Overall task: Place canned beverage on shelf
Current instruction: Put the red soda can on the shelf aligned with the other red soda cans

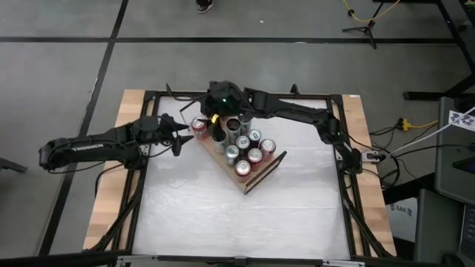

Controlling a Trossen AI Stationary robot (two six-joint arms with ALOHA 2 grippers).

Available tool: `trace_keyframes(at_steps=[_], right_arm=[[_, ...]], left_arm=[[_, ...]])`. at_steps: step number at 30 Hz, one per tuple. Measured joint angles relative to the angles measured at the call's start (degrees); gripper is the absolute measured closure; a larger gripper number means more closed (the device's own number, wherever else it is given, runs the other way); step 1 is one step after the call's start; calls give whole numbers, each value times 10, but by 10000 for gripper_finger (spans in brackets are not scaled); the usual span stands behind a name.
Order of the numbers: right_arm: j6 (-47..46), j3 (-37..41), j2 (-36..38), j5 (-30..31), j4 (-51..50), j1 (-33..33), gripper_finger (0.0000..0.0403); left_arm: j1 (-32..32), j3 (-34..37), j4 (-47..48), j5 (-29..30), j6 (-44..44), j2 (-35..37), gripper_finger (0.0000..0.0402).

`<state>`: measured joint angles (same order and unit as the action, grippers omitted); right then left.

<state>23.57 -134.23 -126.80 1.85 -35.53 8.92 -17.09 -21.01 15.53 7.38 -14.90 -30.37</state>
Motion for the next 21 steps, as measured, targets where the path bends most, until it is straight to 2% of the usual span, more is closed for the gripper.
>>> trace_keyframes(at_steps=[8, 17, 21], right_arm=[[1, 1, -38, 2, 41, 13, 86], [10, 0, -72, 61, 62, 20, 86], [9, 0, -80, 61, 50, 24, 86]], left_arm=[[18, 0, 14, 11, -30, -10, 194], [33, 0, 17, 11, -45, -52, 216], [34, 0, 16, 15, -46, -74, 225]])
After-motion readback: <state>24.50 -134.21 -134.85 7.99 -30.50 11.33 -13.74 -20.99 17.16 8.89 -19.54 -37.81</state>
